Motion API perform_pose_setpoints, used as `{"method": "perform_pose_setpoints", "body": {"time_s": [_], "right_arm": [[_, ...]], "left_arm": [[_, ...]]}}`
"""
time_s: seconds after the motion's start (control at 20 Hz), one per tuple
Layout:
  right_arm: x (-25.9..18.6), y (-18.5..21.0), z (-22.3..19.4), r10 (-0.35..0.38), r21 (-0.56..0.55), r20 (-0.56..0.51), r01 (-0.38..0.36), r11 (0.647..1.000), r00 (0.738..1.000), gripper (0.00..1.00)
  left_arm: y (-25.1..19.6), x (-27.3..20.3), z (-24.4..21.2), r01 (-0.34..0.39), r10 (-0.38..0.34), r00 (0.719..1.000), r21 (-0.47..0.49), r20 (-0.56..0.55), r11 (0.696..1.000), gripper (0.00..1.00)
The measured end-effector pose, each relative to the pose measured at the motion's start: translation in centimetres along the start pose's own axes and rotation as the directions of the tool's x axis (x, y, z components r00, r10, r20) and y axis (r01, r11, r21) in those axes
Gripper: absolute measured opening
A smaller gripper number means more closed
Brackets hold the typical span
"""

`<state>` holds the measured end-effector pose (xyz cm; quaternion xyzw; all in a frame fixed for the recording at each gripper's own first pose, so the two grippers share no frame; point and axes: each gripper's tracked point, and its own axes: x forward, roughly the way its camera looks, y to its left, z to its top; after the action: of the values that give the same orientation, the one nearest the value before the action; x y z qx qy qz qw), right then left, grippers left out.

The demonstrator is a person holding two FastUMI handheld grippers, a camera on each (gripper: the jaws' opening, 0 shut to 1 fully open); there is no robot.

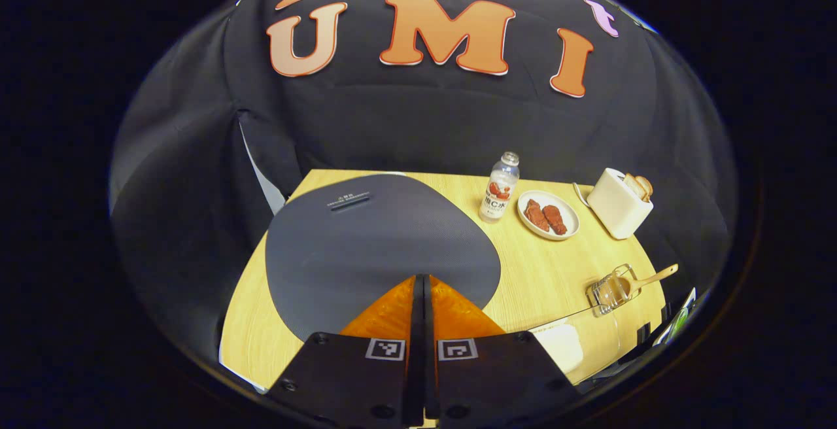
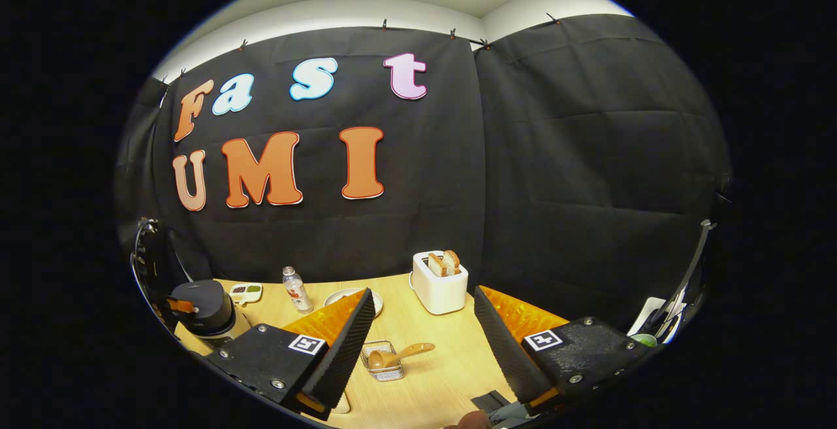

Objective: Close the left gripper, press the button to open the rice cooker; take a wooden spoon from the chopstick holder with the right hand, scoop a spoonful of rice and pour it into the rice cooker, then put the wooden spoon back into the chopstick holder.

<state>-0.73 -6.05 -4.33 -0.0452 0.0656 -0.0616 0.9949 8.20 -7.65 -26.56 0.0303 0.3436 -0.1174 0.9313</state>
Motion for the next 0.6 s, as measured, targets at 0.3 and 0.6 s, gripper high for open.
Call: {"method": "perform_pose_setpoints", "body": {"time_s": [0.3,0.6], "right_arm": [[0.9,0.0,-0.8,0.009,0.047,0.019,-0.010,0.999,1.000,0.95],[3.8,-0.2,-4.9,0.034,0.067,0.013,-0.035,0.997,0.999,0.95]], "left_arm": [[1.9,-10.0,11.5,-0.091,0.097,0.933,-0.035,0.347,0.995,0.04],[2.2,-14.3,13.7,-0.110,0.124,0.883,-0.056,0.452,0.992,0.05]]}}
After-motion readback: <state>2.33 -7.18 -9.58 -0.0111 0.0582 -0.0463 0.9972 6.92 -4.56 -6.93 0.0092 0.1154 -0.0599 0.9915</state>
